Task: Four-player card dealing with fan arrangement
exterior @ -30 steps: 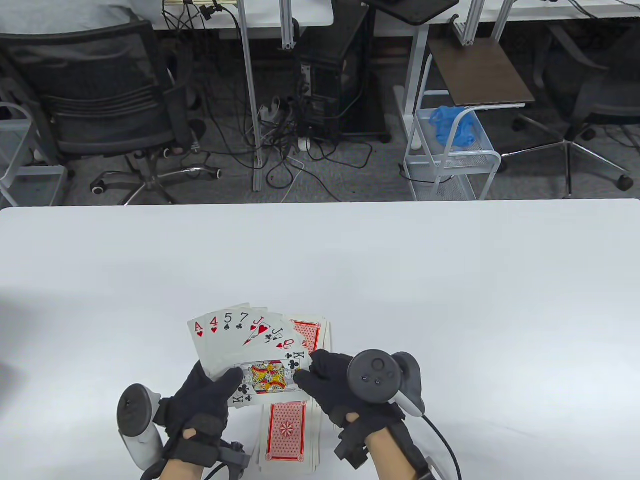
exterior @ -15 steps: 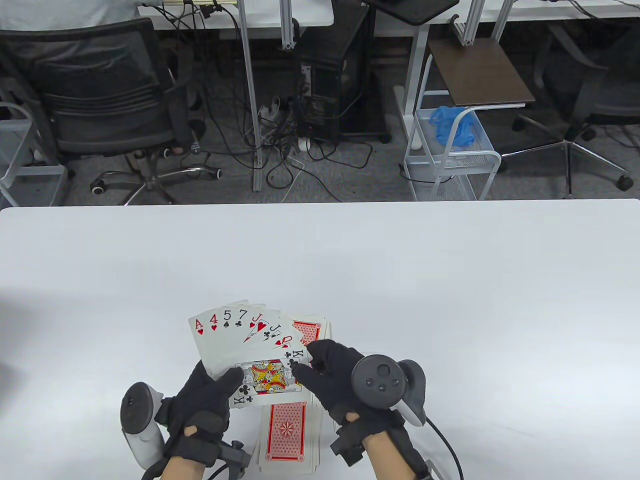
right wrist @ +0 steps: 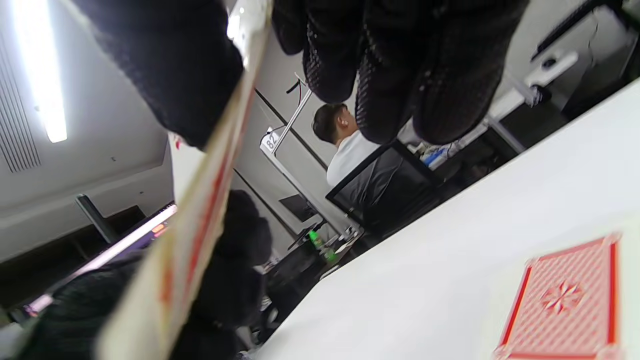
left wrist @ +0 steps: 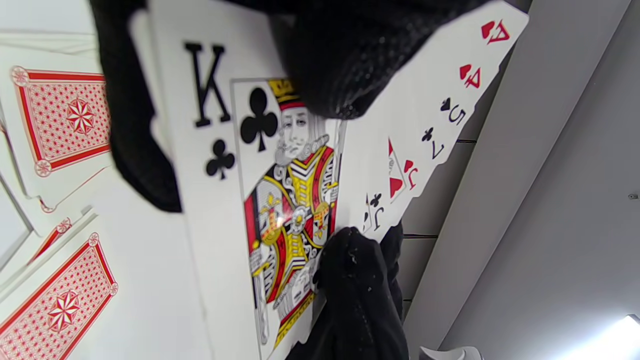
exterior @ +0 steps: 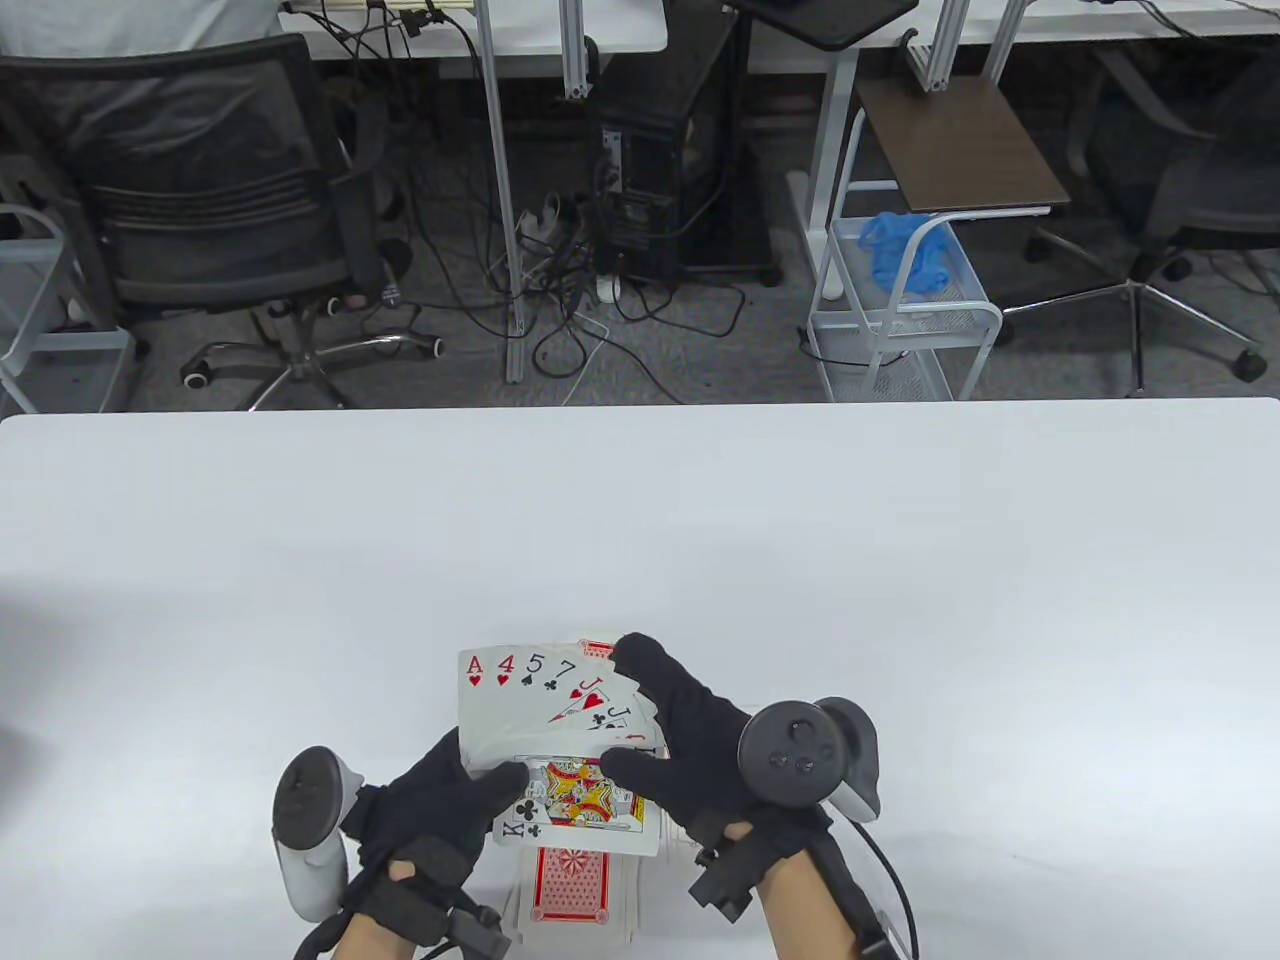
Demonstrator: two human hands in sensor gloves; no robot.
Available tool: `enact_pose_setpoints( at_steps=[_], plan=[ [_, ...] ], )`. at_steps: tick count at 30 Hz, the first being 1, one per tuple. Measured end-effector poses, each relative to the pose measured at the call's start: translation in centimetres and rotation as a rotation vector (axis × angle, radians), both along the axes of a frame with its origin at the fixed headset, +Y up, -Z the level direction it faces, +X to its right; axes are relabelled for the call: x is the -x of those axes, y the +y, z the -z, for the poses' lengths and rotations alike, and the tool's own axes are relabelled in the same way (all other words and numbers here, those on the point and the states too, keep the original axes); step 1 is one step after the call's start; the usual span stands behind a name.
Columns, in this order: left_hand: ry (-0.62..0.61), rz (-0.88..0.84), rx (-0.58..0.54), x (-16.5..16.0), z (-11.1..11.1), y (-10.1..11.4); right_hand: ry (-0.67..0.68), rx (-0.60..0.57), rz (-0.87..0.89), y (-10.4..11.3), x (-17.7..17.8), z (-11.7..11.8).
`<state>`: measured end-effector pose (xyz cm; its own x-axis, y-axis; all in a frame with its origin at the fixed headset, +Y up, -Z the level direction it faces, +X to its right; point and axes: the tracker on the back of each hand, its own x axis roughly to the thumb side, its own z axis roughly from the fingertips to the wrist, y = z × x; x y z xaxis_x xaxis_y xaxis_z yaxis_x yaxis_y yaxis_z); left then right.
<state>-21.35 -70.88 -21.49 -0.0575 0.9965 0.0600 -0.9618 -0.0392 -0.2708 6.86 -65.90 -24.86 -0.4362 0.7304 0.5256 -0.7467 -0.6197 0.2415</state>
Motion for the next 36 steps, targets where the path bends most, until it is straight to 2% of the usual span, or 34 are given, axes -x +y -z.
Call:
enact_pose_setpoints(
  at_steps=[2,4,8,11,13,15,17,23,25,27,29,31,33,35,36],
  plan=[
    [-0.018,-0.02,0.01,-0.1,0.0,-0.2,0.066,0.082,0.108,-0.7,0.0,0.4],
    [-0.001,-0.021,0.023,-0.2,-0.2,-0.3,0.074,0.132,0.182,-1.1,0.1,0.5],
    [0.105,0.051,-0.021,0.0,-0.6,0.5,0.054,0.141,0.054,-0.9,-0.2,0.4],
    [0.17,-0.013,-0.025,0.5,-0.9,0.7,-0.036,0.174,-0.024,-1.0,-0.3,0.3],
    [0.178,-0.035,-0.023,0.7,-1.0,0.8,-0.086,0.126,-0.071,-1.0,0.0,0.1],
    [0.207,0.017,-0.036,1.0,-1.0,0.6,-0.05,0.123,-0.02,-0.9,0.8,0.1],
    [0.193,-0.033,-0.017,1.0,-0.9,0.5,-0.054,0.096,-0.036,-0.8,1.0,0.1],
    [0.188,-0.009,-0.011,1.0,-0.7,0.3,-0.044,0.152,-0.033,-0.7,0.5,-0.1],
    [0.158,-0.015,-0.01,0.7,-0.6,0.3,-0.108,0.083,-0.034,-0.1,0.0,-0.2],
    [0.123,-0.028,-0.024,0.4,-0.6,0.3,-0.122,0.064,-0.058,0.1,-0.2,-0.2],
    [0.142,-0.003,-0.034,0.3,-0.8,0.5,-0.157,0.062,-0.084,0.2,-0.4,-0.3],
    [0.216,0.002,-0.024,0.4,-1.1,0.5,-0.165,0.078,-0.129,-0.1,-0.4,-0.2],
    [0.25,-0.013,-0.02,0.6,-1.2,0.4,-0.091,0.162,-0.161,-0.4,0.0,-0.2],
    [0.268,0.006,-0.018,0.9,-1.2,0.3,-0.108,0.086,-0.093,-0.2,0.5,-0.4],
    [0.289,0.02,-0.012,1.1,-1.1,0.3,-0.149,0.046,-0.117,0.3,1.1,-0.6]
  ],
)
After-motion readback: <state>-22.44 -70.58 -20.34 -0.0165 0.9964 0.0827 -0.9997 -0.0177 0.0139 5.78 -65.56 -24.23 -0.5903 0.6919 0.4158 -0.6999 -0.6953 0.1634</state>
